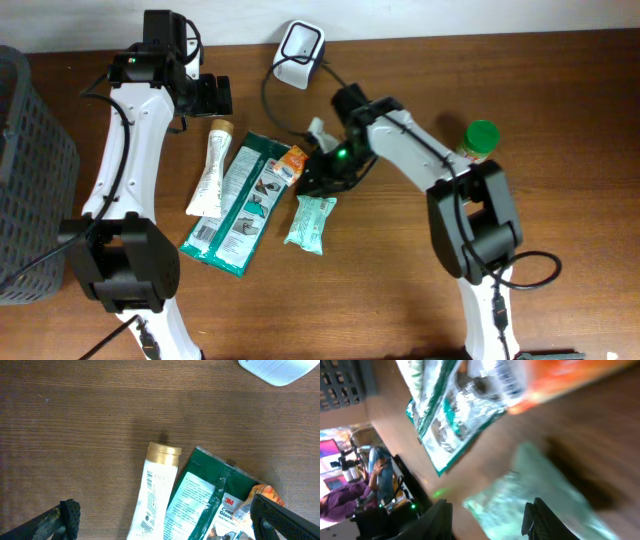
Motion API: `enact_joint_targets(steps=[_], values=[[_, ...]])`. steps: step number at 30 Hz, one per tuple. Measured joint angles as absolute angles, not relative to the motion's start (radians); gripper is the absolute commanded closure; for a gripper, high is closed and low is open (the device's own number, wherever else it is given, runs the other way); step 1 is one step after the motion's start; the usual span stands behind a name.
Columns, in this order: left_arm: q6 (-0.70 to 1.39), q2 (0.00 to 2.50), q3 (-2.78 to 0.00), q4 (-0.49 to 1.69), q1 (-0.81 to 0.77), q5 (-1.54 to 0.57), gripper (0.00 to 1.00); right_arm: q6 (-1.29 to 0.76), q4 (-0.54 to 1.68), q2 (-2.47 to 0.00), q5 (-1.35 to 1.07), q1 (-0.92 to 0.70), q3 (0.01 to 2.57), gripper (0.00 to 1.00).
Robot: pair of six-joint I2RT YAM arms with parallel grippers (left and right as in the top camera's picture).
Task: Scan the item barcode
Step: 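Lift the light-green packet and pull it to the right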
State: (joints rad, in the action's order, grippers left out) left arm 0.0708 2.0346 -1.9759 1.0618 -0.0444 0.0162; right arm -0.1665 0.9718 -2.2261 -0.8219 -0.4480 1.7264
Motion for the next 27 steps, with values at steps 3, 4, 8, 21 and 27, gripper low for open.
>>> enact_joint_targets(steps=[3, 4, 8, 21, 27], values=[[0.071, 2.035, -1.976, 1.062, -0.044, 0.016, 0.01, -0.286, 0.957, -2.226, -0.768, -0.535, 1.726, 0.63], [0.071, 2.034, -1.976, 1.062, -0.044, 0.016, 0.01, -0.317, 0.957, -2.226, -0.747, -0.556, 1.726, 0.63], [0.071, 2.034, -1.976, 1.062, -0.044, 0.016, 0.01, -0.407, 0.976, -2.226, -0.653, -0.622, 1.726, 0.63], [0.071, 2.034, -1.976, 1.062, -0.044, 0.016, 0.01, -0.252, 1.182, -2.226, -0.482, -0.489, 1.727, 0.62], [0.071, 2.034, -1.976, 1.062, -0.044, 0.016, 0.01, -0.086, 1.24, -2.223, -0.474, -0.371, 1.737, 0.57]])
